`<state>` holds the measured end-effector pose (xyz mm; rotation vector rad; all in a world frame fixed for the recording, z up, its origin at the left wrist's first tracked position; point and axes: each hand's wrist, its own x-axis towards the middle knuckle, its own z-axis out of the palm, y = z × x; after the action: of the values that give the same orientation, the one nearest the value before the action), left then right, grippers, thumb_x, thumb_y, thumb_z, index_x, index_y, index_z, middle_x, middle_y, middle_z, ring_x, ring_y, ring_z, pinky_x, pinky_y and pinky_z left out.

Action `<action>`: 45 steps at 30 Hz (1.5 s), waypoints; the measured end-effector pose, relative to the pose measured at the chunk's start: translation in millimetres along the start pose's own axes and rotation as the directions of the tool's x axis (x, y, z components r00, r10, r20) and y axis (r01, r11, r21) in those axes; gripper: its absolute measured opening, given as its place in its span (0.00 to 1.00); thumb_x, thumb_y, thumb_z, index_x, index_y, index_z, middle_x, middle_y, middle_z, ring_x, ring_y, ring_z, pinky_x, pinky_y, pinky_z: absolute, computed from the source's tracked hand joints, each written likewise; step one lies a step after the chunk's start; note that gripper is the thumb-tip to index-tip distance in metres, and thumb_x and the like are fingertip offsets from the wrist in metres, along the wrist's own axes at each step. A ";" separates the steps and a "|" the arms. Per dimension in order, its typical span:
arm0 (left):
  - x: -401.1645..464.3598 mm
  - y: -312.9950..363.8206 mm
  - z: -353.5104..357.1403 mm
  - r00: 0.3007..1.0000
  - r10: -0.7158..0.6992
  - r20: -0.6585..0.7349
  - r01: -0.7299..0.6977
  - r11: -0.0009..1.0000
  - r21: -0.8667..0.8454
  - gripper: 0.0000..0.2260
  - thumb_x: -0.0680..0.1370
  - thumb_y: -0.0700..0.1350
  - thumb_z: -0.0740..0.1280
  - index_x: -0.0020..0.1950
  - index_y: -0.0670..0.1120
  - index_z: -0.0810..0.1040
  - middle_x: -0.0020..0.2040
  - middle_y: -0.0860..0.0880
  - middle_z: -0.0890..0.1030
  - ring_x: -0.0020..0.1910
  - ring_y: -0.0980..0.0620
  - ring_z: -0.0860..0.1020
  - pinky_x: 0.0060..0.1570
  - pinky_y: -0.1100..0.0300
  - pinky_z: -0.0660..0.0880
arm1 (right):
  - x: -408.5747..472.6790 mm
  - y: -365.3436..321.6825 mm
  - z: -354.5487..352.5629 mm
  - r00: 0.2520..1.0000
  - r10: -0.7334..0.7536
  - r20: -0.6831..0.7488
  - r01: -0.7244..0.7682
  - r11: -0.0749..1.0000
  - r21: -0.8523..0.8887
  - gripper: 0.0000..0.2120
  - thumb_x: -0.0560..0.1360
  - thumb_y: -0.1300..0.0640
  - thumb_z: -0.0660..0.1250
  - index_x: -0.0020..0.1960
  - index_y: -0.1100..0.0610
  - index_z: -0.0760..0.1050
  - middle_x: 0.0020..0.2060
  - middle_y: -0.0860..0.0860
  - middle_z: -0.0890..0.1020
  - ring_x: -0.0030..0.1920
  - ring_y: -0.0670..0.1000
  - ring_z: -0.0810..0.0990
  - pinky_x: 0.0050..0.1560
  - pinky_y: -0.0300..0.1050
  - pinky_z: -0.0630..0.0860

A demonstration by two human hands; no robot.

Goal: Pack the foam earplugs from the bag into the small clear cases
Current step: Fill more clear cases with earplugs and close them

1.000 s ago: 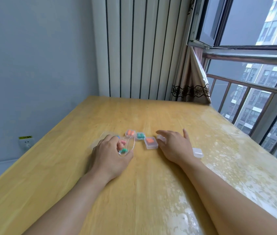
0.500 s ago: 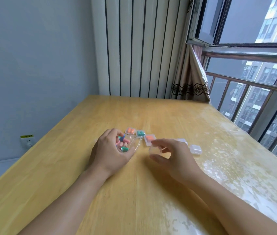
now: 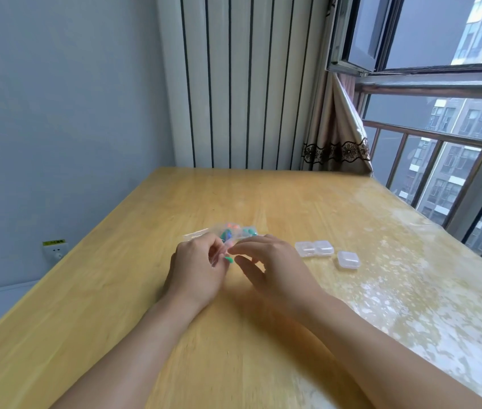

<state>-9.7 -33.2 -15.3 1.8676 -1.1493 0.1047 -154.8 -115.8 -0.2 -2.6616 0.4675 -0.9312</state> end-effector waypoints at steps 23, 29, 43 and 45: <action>-20.1 30.6 -2.6 0.977 0.165 0.135 -0.125 0.956 -0.266 0.12 0.66 0.48 0.78 0.46 0.52 0.80 0.39 0.55 0.76 0.30 0.58 0.71 0.31 0.70 0.69 | -16.9 38.8 -54.8 0.880 0.266 0.393 -0.291 0.957 0.003 0.10 0.74 0.54 0.73 0.55 0.48 0.84 0.42 0.44 0.82 0.39 0.45 0.80 0.46 0.44 0.80; -20.6 27.0 1.1 0.942 0.046 0.331 0.060 0.951 -0.303 0.13 0.68 0.45 0.81 0.47 0.51 0.81 0.40 0.47 0.82 0.31 0.59 0.76 0.33 0.68 0.73 | -18.2 31.2 -48.9 0.859 0.147 0.490 -0.200 0.978 0.059 0.13 0.73 0.52 0.75 0.58 0.46 0.81 0.48 0.44 0.81 0.42 0.46 0.80 0.47 0.45 0.80; -17.6 29.5 -6.8 0.881 -0.072 0.468 0.406 0.625 -0.667 0.19 0.69 0.29 0.77 0.58 0.40 0.82 0.55 0.45 0.87 0.57 0.52 0.84 0.58 0.63 0.79 | -20.5 33.1 -39.3 0.887 0.267 0.376 -0.412 0.827 0.383 0.09 0.73 0.55 0.78 0.43 0.61 0.85 0.27 0.47 0.78 0.28 0.45 0.72 0.31 0.36 0.68; -17.7 29.0 -6.0 0.884 -0.063 0.463 0.387 0.655 -0.649 0.17 0.69 0.30 0.77 0.57 0.40 0.83 0.54 0.45 0.87 0.57 0.53 0.84 0.60 0.64 0.78 | -21.1 33.9 -37.3 0.886 0.281 0.368 -0.421 0.819 0.389 0.07 0.73 0.57 0.77 0.43 0.61 0.85 0.26 0.46 0.79 0.26 0.42 0.72 0.30 0.33 0.69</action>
<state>-39.2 -21.4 -1.6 1.2883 -0.9841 -0.8282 -201.4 -144.2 3.9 -2.1239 0.5658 -0.4450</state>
